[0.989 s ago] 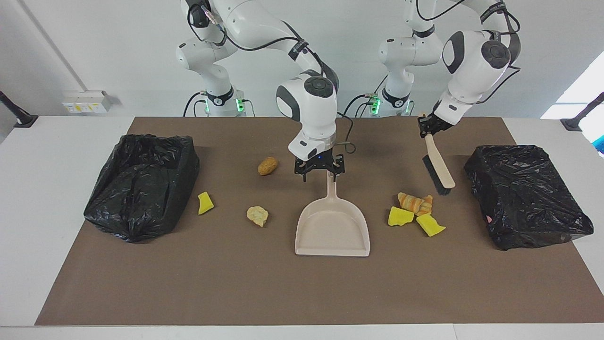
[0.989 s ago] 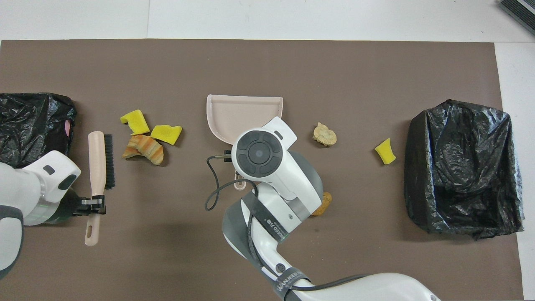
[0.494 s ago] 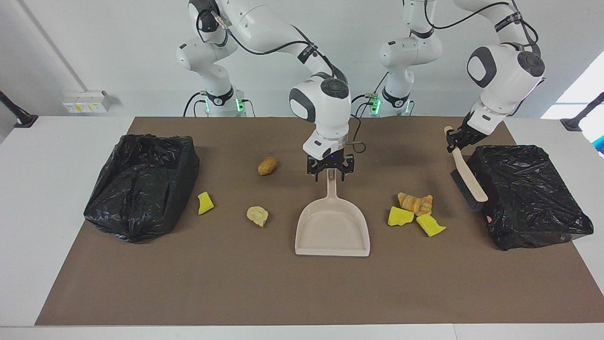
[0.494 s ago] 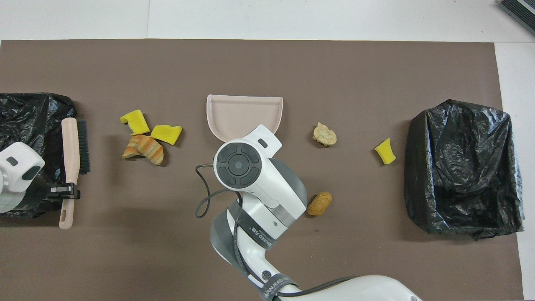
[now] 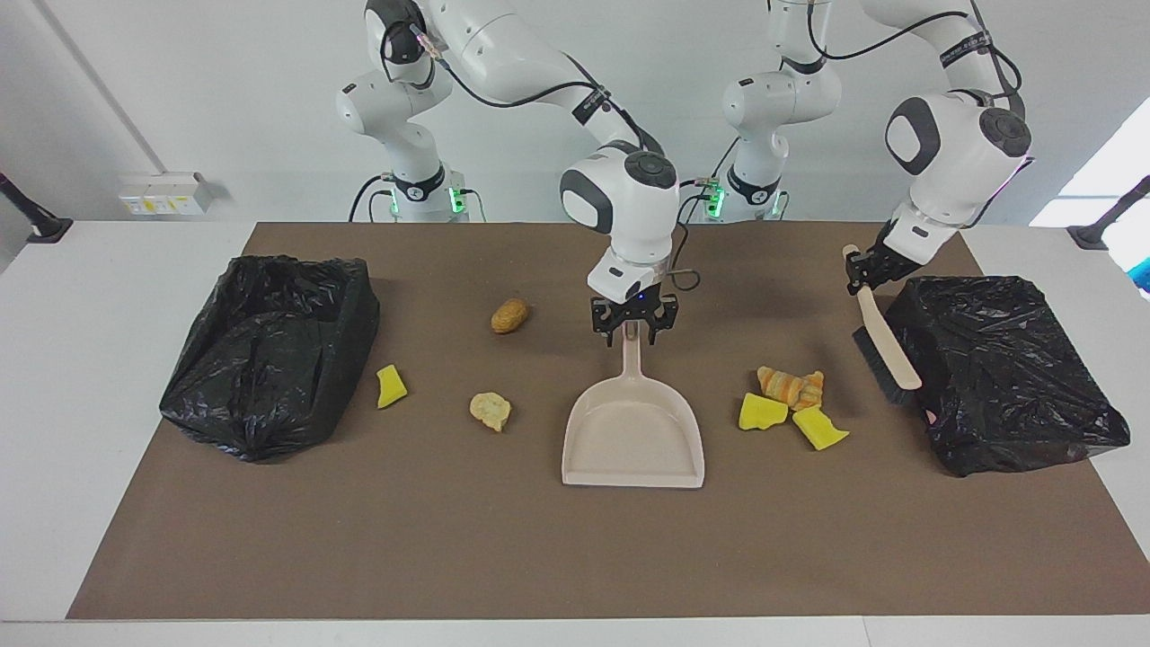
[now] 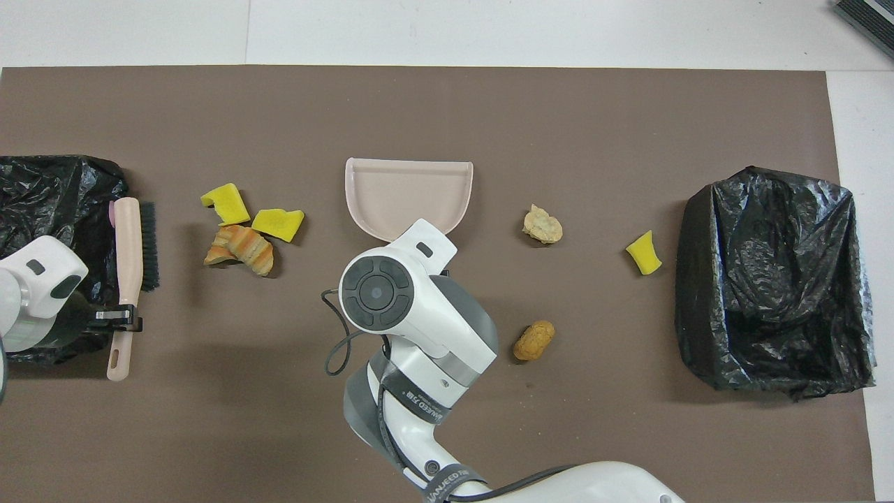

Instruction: Sweep and dump trash in bin

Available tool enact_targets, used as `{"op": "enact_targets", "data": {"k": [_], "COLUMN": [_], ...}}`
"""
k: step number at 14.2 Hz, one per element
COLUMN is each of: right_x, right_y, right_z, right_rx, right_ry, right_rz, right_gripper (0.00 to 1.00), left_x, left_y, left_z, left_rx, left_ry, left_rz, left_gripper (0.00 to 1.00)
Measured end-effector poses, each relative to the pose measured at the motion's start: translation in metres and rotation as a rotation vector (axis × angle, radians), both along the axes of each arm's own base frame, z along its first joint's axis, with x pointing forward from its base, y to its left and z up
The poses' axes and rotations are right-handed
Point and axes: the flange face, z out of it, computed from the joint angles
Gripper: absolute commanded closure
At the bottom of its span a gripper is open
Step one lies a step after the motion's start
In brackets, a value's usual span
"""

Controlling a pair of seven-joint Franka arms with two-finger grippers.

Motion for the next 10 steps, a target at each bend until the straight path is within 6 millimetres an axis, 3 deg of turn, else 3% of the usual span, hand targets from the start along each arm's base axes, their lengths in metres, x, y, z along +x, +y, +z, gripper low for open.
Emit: {"op": "enact_targets", "data": {"k": [1, 3, 4, 8, 10], "right_x": [0.0, 0.0, 0.0, 0.0, 0.002], "right_y": [0.0, -0.001, -0.001, 0.0, -0.002], "right_z": [-0.003, -0.007, -0.008, -0.004, 0.009], "right_rx": [-0.009, -0.016, -0.017, -0.018, -0.006], "right_ry": [-0.002, 0.002, 0.002, -0.006, -0.02], "right_rz": [0.005, 0.007, 0.007, 0.013, 0.01], "right_gripper": [0.42, 0.9, 1.0, 1.0, 1.0], "left_x": [0.0, 0.001, 0.001, 0.001, 0.001], "left_y": [0.0, 0.0, 0.0, 0.0, 0.0], "left_z": [-0.002, -0.005, -0.006, -0.006, -0.006], "left_rx": [-0.001, -0.001, -0.002, -0.002, -0.002], "left_ry": [0.005, 0.01, 0.012, 0.012, 0.012], "left_rz": [-0.001, -0.001, -0.001, -0.001, 0.0], "left_gripper": [1.0, 1.0, 1.0, 1.0, 1.0]}}
